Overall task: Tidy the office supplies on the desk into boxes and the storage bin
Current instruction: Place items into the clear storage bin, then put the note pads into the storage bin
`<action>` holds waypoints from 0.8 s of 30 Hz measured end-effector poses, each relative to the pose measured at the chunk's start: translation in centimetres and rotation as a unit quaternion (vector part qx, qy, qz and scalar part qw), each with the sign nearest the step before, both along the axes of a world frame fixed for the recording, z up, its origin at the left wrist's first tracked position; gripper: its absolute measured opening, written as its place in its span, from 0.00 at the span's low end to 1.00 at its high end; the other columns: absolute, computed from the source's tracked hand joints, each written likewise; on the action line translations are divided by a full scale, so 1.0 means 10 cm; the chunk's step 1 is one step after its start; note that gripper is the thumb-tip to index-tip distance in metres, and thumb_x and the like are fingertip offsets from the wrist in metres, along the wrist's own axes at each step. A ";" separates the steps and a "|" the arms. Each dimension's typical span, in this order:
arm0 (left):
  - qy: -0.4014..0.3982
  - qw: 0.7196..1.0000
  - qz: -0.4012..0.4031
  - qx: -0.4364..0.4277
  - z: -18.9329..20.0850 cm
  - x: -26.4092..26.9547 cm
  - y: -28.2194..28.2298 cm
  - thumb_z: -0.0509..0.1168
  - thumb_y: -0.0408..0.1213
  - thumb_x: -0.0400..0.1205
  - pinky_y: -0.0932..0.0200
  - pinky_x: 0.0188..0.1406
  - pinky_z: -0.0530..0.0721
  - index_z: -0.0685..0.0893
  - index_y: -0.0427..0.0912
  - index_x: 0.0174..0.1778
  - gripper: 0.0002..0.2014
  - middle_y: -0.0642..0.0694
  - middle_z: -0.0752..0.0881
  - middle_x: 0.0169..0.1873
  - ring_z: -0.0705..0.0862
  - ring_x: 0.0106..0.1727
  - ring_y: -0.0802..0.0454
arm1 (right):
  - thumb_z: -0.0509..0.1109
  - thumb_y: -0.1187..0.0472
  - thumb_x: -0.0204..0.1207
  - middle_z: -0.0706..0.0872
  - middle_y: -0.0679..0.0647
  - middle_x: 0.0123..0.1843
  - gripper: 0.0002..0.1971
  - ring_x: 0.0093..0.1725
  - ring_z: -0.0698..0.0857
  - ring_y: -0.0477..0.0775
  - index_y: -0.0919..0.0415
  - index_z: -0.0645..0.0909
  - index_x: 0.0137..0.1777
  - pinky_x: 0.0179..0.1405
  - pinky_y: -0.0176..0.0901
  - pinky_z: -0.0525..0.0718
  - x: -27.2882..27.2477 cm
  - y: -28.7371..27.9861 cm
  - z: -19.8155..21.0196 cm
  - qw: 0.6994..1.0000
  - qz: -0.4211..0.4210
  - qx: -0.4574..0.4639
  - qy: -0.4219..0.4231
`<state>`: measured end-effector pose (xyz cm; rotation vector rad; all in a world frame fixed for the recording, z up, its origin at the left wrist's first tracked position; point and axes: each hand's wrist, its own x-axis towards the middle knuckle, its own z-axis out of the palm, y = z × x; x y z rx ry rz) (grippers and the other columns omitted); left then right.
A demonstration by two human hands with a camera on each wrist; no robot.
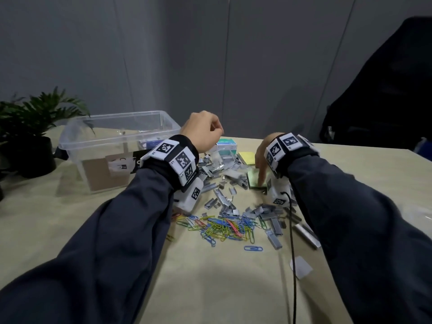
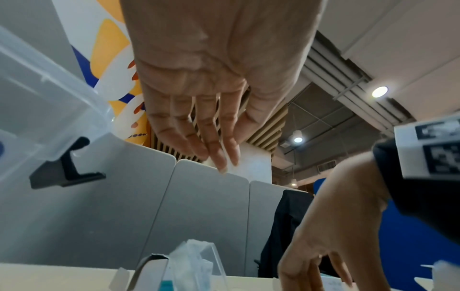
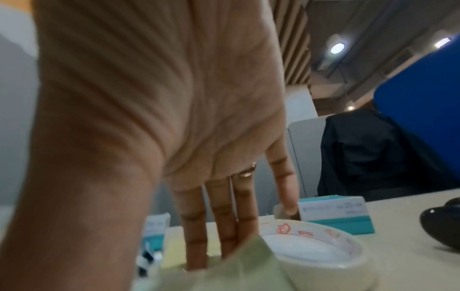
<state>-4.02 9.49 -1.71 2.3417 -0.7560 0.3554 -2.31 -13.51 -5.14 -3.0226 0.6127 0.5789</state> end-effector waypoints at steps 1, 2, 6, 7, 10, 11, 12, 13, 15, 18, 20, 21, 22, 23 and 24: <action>0.015 1.000 -0.003 -0.005 -0.02 0.01 0.00 0.61 0.34 0.79 0.47 0.55 0.85 0.90 0.44 0.43 0.11 0.48 0.88 0.40 0.86 0.48 0.49 | 0.88 0.45 0.25 0.90 0.46 0.44 0.33 0.43 0.89 0.60 0.36 0.88 0.39 0.43 0.63 0.89 -0.04 0.02 -0.03 0.999 0.006 -0.018 0.029; 0.027 1.000 -0.007 -0.010 -0.03 0.03 0.00 0.61 0.33 0.79 0.48 0.56 0.85 0.90 0.43 0.44 0.10 0.47 0.89 0.41 0.86 0.49 0.49 | 0.87 0.45 0.28 0.89 0.45 0.42 0.32 0.43 0.88 0.60 0.37 0.87 0.39 0.44 0.63 0.89 -0.02 0.01 -0.06 0.998 0.023 -0.048 0.032; 0.070 0.997 -0.004 -0.016 -0.06 0.08 -0.01 0.64 0.34 0.80 0.55 0.46 0.86 0.90 0.39 0.44 0.09 0.45 0.90 0.42 0.87 0.49 0.49 | 0.86 0.36 0.44 0.87 0.37 0.40 0.25 0.42 0.88 0.51 0.39 0.87 0.43 0.45 0.48 0.89 -0.11 0.00 0.03 0.982 0.120 -0.146 -0.004; 0.092 0.996 -0.007 -0.009 -0.05 0.08 -0.02 0.65 0.35 0.80 0.57 0.40 0.86 0.90 0.38 0.45 0.09 0.45 0.90 0.43 0.86 0.47 0.50 | 0.85 0.36 0.51 0.86 0.35 0.39 0.22 0.43 0.88 0.47 0.41 0.88 0.45 0.46 0.44 0.88 -0.16 0.03 0.13 0.979 0.144 -0.142 -0.008; 0.189 0.980 -0.054 0.042 0.00 0.03 -0.09 0.68 0.41 0.81 0.57 0.35 0.87 0.88 0.33 0.52 0.13 0.44 0.85 0.44 0.81 0.44 0.52 | 0.81 0.42 0.67 0.85 0.42 0.36 0.16 0.39 0.81 0.47 0.54 0.88 0.41 0.45 0.39 0.80 -0.37 0.17 0.54 0.990 0.142 0.019 0.011; 0.221 0.971 -0.074 0.063 0.02 -0.01 -0.11 0.69 0.43 0.81 0.55 0.40 0.87 0.87 0.32 0.54 0.16 0.43 0.84 0.45 0.81 0.45 0.52 | 0.79 0.45 0.71 0.84 0.44 0.36 0.14 0.38 0.79 0.48 0.56 0.86 0.41 0.42 0.38 0.78 -0.44 0.20 0.65 0.988 0.130 0.077 0.014; 0.248 0.962 -0.089 0.077 0.04 -0.04 -0.14 0.70 0.46 0.81 0.54 0.44 0.88 0.86 0.31 0.55 0.18 0.43 0.85 0.46 0.82 0.45 0.52 | 0.76 0.48 0.75 0.84 0.46 0.36 0.12 0.37 0.78 0.47 0.57 0.85 0.41 0.41 0.36 0.77 -0.50 0.21 0.76 0.984 0.120 0.128 0.009; 0.271 0.954 -0.098 0.081 0.05 -0.07 -0.17 0.70 0.47 0.80 0.54 0.47 0.87 0.86 0.31 0.55 0.20 0.42 0.87 0.47 0.84 0.45 0.51 | 0.74 0.50 0.77 0.84 0.45 0.35 0.10 0.36 0.79 0.45 0.56 0.84 0.41 0.41 0.36 0.77 -0.55 0.21 0.84 0.978 0.115 0.176 -0.009; 0.299 0.947 -0.100 0.056 0.05 -0.10 -0.22 0.71 0.46 0.80 0.54 0.48 0.86 0.86 0.30 0.55 0.20 0.40 0.90 0.49 0.88 0.44 0.48 | 0.74 0.50 0.77 0.88 0.44 0.39 0.09 0.39 0.82 0.43 0.55 0.87 0.45 0.47 0.37 0.79 -0.59 0.19 0.90 0.959 0.100 0.261 -0.057; 0.347 0.932 -0.094 -0.045 0.01 -0.13 -0.26 0.69 0.32 0.82 0.61 0.31 0.87 0.82 0.25 0.57 0.14 0.32 0.89 0.49 0.91 0.35 0.49 | 0.72 0.46 0.78 0.91 0.42 0.38 0.12 0.41 0.84 0.42 0.54 0.89 0.46 0.51 0.39 0.81 -0.49 0.20 0.79 0.935 0.047 0.331 -0.119; 0.364 0.922 -0.072 -0.107 -0.01 -0.13 -0.24 0.63 0.25 0.84 0.59 0.25 0.87 0.77 0.26 0.55 0.07 0.26 0.85 0.51 0.90 0.28 0.48 | 0.65 0.44 0.83 0.88 0.44 0.34 0.18 0.39 0.83 0.44 0.58 0.87 0.45 0.47 0.40 0.83 -0.33 0.20 0.64 0.918 -0.017 0.357 -0.173; 0.361 0.922 -0.057 -0.125 -0.01 -0.12 -0.22 0.61 0.23 0.84 0.58 0.25 0.88 0.76 0.27 0.57 0.07 0.24 0.84 0.53 0.89 0.29 0.45 | 0.62 0.43 0.84 0.88 0.46 0.40 0.21 0.44 0.83 0.47 0.60 0.86 0.48 0.49 0.42 0.82 -0.24 0.18 0.56 0.923 -0.034 0.331 -0.194; 0.355 0.924 -0.046 -0.135 -0.01 -0.09 -0.18 0.59 0.22 0.84 0.56 0.25 0.88 0.75 0.26 0.59 0.09 0.23 0.83 0.54 0.89 0.33 0.41 | 0.62 0.43 0.85 0.86 0.48 0.48 0.22 0.52 0.82 0.50 0.61 0.86 0.54 0.53 0.44 0.80 -0.20 0.17 0.50 0.943 -0.028 0.263 -0.200; 0.351 0.925 -0.039 -0.139 -0.01 -0.06 -0.15 0.59 0.22 0.84 0.55 0.27 0.89 0.74 0.25 0.61 0.10 0.22 0.82 0.55 0.89 0.37 0.37 | 0.63 0.43 0.84 0.83 0.47 0.56 0.21 0.57 0.80 0.53 0.60 0.85 0.60 0.56 0.44 0.76 -0.10 0.13 0.40 0.961 -0.016 0.193 -0.198; 0.348 0.926 -0.033 -0.141 -0.01 -0.03 -0.10 0.59 0.23 0.84 0.53 0.28 0.90 0.75 0.26 0.60 0.09 0.22 0.82 0.55 0.89 0.39 0.35 | 0.66 0.43 0.82 0.81 0.45 0.60 0.20 0.61 0.79 0.53 0.57 0.84 0.63 0.56 0.43 0.72 -0.06 0.11 0.33 0.975 0.001 0.132 -0.180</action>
